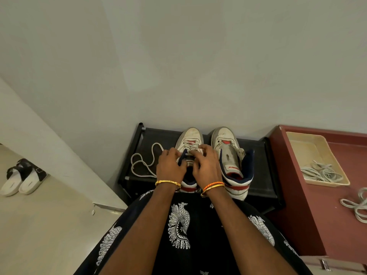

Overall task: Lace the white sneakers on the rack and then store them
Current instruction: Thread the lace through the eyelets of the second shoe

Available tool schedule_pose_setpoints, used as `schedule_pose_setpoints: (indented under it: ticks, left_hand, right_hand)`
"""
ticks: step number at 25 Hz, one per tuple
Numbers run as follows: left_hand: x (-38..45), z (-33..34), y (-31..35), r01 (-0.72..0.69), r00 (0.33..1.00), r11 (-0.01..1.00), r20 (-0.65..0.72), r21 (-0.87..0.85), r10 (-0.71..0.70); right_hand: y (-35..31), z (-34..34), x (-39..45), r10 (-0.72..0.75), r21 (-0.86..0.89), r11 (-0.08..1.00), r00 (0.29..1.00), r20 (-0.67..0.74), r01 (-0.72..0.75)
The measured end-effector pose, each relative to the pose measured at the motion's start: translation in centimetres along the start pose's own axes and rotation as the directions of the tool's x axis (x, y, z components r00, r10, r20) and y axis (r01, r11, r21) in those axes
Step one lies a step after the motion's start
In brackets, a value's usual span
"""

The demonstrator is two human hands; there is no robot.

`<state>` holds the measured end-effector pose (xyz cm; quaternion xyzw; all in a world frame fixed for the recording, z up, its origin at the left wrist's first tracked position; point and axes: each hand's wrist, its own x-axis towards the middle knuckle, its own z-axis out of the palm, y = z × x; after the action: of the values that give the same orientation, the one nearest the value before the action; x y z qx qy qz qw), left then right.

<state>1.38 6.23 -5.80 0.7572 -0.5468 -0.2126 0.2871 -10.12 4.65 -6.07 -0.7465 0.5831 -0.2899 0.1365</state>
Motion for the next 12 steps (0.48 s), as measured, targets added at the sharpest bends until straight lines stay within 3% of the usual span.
schedule_pose_setpoints:
  ticks: [3, 7, 10, 12]
  left_hand:
    - [0.6, 0.3, 0.3, -0.010, 0.999, 1.000, -0.042, 0.009, 0.010]
    - [0.3, 0.6, 0.6, 0.007, 0.997, 0.999, -0.076, 0.050, -0.004]
    - [0.2, 0.5, 0.6, 0.009, 0.995, 0.998, -0.095, 0.066, -0.003]
    - [0.0, 0.3, 0.6, 0.010, 0.994, 0.997, -0.105, 0.077, -0.002]
  right_hand:
    - [-0.8, 0.3, 1.1, -0.016, -0.251, 0.967, 0.996, 0.093, 0.039]
    - [-0.8, 0.4, 2.2, -0.006, -0.279, 0.960, 0.996, 0.093, 0.032]
    - [-0.5, 0.4, 2.6, -0.112, -0.317, 0.940, 0.992, 0.057, 0.124]
    - [0.0, -0.5, 4.0, -0.017, -0.262, 0.965, 0.999, 0.051, 0.030]
